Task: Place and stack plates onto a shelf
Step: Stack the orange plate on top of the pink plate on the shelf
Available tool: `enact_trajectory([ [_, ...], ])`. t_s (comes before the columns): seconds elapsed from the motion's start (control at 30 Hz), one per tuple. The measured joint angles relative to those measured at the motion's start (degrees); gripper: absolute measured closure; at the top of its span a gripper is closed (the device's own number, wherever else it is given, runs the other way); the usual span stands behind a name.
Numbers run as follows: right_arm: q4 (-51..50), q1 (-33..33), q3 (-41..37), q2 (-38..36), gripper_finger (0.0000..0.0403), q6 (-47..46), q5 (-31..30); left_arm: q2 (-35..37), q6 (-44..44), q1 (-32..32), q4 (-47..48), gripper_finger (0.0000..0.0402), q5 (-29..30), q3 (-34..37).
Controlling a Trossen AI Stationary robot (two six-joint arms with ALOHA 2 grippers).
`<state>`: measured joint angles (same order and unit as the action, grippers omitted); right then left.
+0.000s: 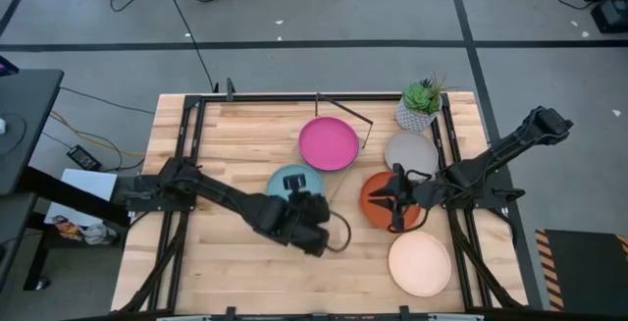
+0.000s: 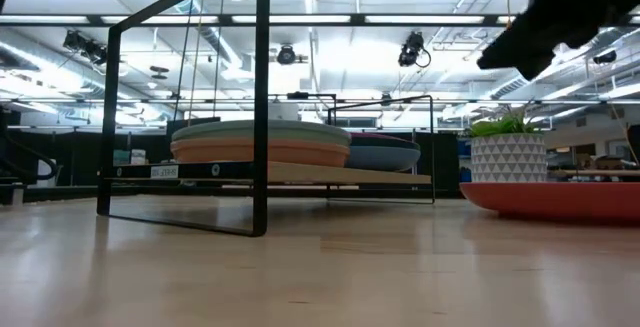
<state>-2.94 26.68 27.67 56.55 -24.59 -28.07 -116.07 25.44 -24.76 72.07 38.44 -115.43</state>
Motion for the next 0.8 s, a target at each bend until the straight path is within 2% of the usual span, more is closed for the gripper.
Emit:
enact_trajectory([
  [0.1, 1.29, -0.02, 1.88, 3.98, 0.0317, 1.26, -0.86, 1.33, 0.23, 0.21, -0.89, 0.0311, 0.36, 2.38],
  [0.3, 3.60, -0.33, 6.91, 14.10, 0.0317, 4.95, -0.84, 7.06, -6.61, 0.58, -12.88, 0.0341, -0.14, 9.71],
  [0.43, 9.06, -1.46, 9.73, 19.65, 0.0317, 9.21, -1.43, 13.42, -9.27, 0.88, -19.91, 0.0358, 1.76, 17.74],
  [0.6, 20.87, -4.40, 10.30, 25.92, 0.0317, 15.54, -1.63, 23.07, -13.93, 1.10, -30.65, 0.0369, 5.16, 29.81],
  [0.8, 29.41, -10.32, 11.17, 33.27, 0.0317, 18.35, 2.69, 34.10, -22.83, 3.09, -43.35, 0.0372, 3.75, 42.70],
])
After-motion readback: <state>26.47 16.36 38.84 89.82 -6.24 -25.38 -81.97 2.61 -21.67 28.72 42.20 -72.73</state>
